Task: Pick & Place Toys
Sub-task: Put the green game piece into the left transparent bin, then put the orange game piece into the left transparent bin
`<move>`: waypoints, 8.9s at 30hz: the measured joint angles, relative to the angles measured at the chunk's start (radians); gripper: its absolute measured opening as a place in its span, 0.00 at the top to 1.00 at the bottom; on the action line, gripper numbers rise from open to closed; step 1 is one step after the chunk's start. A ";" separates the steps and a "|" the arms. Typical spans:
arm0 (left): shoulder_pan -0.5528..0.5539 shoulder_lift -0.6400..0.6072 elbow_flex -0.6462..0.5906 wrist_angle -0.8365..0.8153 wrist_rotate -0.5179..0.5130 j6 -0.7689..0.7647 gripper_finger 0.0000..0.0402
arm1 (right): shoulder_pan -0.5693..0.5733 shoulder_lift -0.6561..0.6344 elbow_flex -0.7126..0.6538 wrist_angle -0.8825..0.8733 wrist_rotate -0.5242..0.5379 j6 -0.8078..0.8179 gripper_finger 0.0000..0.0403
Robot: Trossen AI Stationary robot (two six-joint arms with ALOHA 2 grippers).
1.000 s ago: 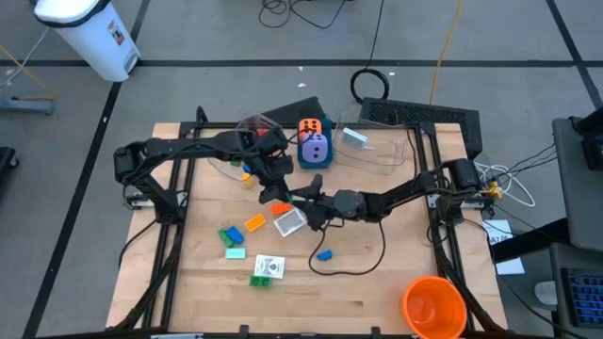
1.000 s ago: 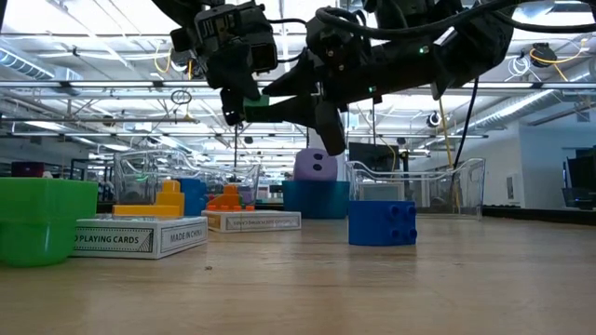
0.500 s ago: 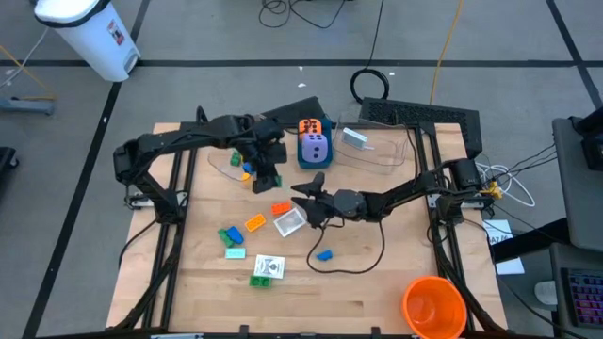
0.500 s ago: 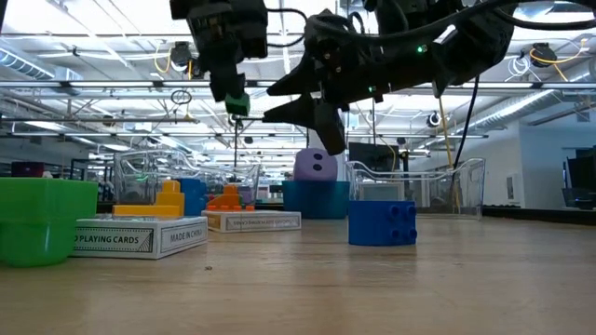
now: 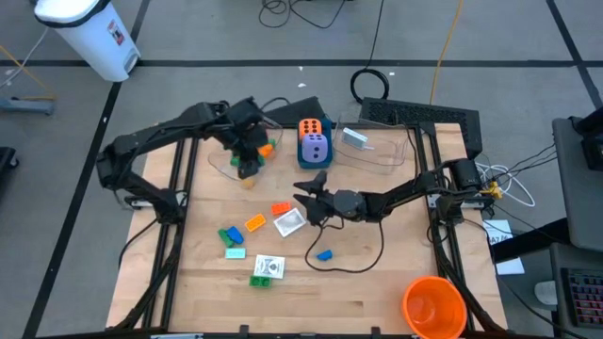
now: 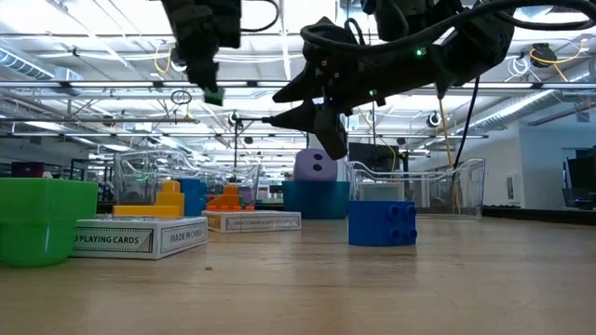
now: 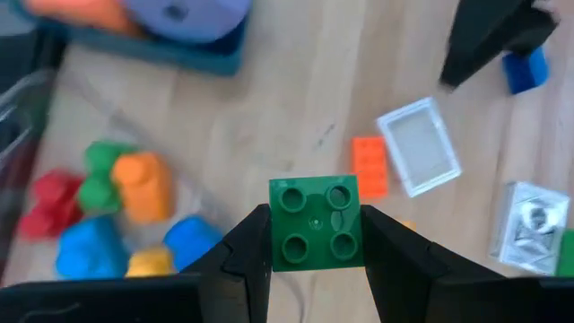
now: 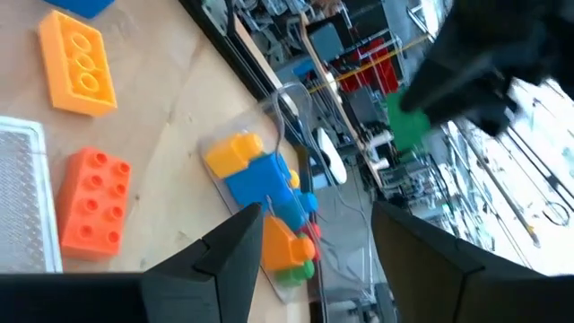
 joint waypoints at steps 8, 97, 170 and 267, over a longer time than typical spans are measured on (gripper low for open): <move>0.080 -0.172 -0.222 0.098 -0.106 -0.044 0.66 | 0.000 0.000 0.000 -0.006 0.057 0.008 0.50; 0.181 -0.520 -0.474 0.420 -0.118 -0.113 0.39 | -0.033 0.001 0.000 -0.021 0.009 0.079 0.51; -0.643 -0.158 -0.935 1.376 -0.662 -0.370 0.39 | -0.044 0.001 -0.084 -0.234 -0.126 0.379 0.51; -0.531 0.054 -0.332 0.327 -0.555 -0.371 0.65 | -0.033 0.001 -0.181 -0.194 -0.125 0.396 0.51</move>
